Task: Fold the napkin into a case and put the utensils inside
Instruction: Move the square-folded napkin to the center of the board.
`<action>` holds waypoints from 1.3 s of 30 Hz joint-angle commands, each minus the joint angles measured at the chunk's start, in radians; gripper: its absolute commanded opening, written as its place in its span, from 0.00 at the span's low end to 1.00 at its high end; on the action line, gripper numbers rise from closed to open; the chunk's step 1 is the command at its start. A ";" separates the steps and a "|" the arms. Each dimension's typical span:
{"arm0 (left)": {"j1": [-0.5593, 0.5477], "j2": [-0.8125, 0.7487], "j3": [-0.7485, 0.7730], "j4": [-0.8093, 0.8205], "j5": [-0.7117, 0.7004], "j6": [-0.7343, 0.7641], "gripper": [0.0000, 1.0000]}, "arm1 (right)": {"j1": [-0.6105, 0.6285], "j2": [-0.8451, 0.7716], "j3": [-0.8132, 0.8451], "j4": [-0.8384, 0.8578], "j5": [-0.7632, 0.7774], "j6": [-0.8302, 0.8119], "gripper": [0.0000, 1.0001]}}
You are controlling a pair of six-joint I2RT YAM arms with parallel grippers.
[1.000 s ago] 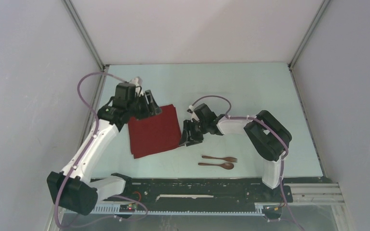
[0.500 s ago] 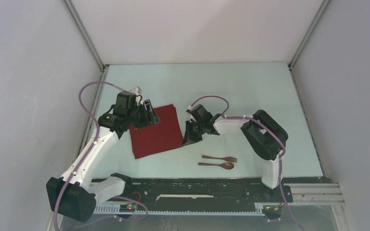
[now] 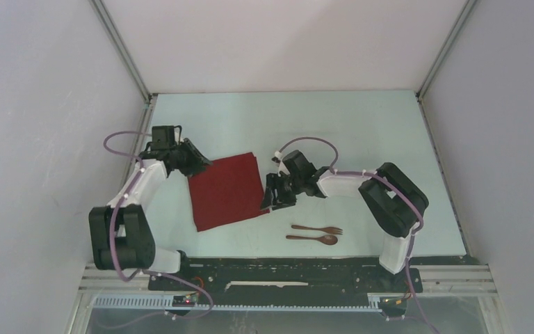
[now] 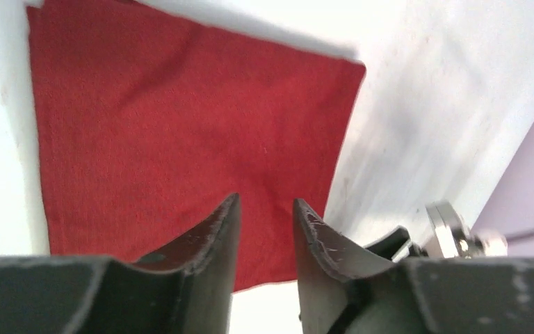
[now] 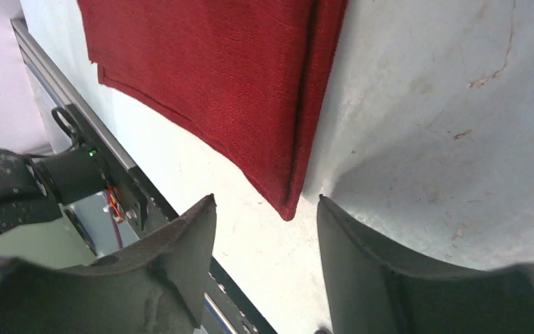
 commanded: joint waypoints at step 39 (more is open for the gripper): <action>0.261 0.557 0.273 0.136 0.057 -0.067 0.03 | -0.181 0.465 0.708 0.012 -0.093 0.055 0.82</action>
